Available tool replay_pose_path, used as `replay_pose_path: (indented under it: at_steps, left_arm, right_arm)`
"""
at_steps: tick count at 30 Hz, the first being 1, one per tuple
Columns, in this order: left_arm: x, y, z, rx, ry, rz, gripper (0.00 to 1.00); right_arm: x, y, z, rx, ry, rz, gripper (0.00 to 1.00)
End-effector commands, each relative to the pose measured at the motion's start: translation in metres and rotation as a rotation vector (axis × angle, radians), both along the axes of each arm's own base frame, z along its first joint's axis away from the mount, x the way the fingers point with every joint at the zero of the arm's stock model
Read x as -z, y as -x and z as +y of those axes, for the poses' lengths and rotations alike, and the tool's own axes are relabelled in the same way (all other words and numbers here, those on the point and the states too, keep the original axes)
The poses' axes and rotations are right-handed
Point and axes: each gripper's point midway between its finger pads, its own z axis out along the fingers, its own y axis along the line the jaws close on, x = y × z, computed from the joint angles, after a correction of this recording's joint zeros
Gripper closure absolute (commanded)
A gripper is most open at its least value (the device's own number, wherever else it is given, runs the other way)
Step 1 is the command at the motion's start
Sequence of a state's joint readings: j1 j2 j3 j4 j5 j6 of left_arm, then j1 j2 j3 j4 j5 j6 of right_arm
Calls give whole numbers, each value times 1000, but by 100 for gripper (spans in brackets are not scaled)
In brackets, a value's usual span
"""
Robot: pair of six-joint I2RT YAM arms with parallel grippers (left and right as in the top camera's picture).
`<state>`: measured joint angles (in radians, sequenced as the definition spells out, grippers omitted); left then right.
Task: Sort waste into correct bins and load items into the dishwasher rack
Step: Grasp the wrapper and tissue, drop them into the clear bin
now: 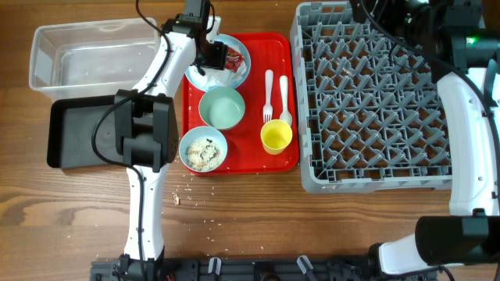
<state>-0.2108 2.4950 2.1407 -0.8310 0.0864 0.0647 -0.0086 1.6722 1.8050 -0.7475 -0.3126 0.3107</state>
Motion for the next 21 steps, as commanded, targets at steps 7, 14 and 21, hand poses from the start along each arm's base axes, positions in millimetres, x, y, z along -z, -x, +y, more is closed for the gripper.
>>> replay_pose_path:
  at_steps: [7, 14, 21]
  left_arm:
    - [-5, 2, -12, 4, 27, 8, 96]
    - [-164, -28, 39, -362, 270, -230, 96]
    - [-215, -3, 138, -613, 326, -237, 96]
  right_arm:
    - [5, -3, -1, 13, -3, 13, 0]
    - [8, -5, -1, 14, -3, 17, 0]
    - [8, -7, -2, 33, -25, 22, 0]
